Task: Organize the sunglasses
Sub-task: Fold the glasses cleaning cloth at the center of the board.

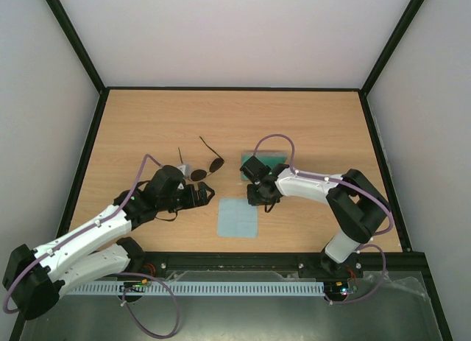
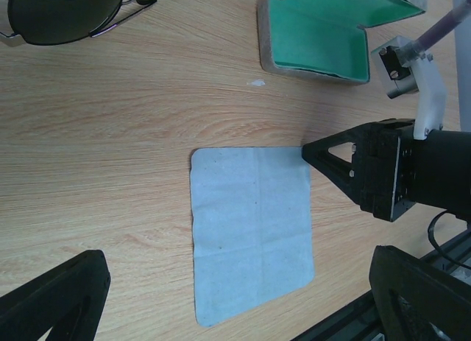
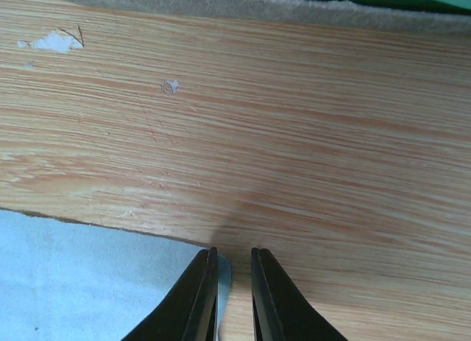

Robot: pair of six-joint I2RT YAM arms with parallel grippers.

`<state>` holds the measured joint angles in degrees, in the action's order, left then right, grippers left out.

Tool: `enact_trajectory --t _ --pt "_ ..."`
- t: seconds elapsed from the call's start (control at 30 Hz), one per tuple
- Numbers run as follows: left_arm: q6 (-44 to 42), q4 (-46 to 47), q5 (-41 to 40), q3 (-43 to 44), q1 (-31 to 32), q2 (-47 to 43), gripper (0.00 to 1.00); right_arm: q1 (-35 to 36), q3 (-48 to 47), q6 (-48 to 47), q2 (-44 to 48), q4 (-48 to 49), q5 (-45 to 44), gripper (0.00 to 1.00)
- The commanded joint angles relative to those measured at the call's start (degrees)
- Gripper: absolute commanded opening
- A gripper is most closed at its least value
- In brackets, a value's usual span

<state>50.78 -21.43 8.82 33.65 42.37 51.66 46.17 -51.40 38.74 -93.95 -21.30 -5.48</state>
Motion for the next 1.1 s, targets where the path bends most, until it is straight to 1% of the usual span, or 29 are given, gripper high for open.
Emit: enact_trajectory --t 0.0,0.2,0.33,0.47,0.57,1.07 --pt "0.3 -0.6 0.2 -0.7 0.2 -0.4 0.99 0.4 -1.6 -0.6 -1.4 -0.9 -1.3 0.14" --pt "0.0 0.1 0.6 -0.7 0.2 0.5 0.99 0.4 -1.8 -0.8 -2.0 -0.8 -1.3 0.14" --pt "-0.2 0.3 0.7 -0.6 0.2 0.8 1.00 0.3 -1.6 -0.8 -2.2 -0.7 -1.2 0.11" --pt "-0.4 0.3 0.8 -0.8 0.2 1.1 0.99 0.4 -1.6 -0.6 -1.9 -0.8 -1.2 0.04" --pt "-0.6 0.6 1.0 -1.0 0.2 1.3 0.99 0.3 -1.6 -0.7 -1.4 -0.8 -1.2 0.02" --pt "-2.1 4.7 2.2 -1.4 0.3 8.8 0.99 0.3 -3.6 -2.1 -0.9 -0.7 -1.7 0.01"
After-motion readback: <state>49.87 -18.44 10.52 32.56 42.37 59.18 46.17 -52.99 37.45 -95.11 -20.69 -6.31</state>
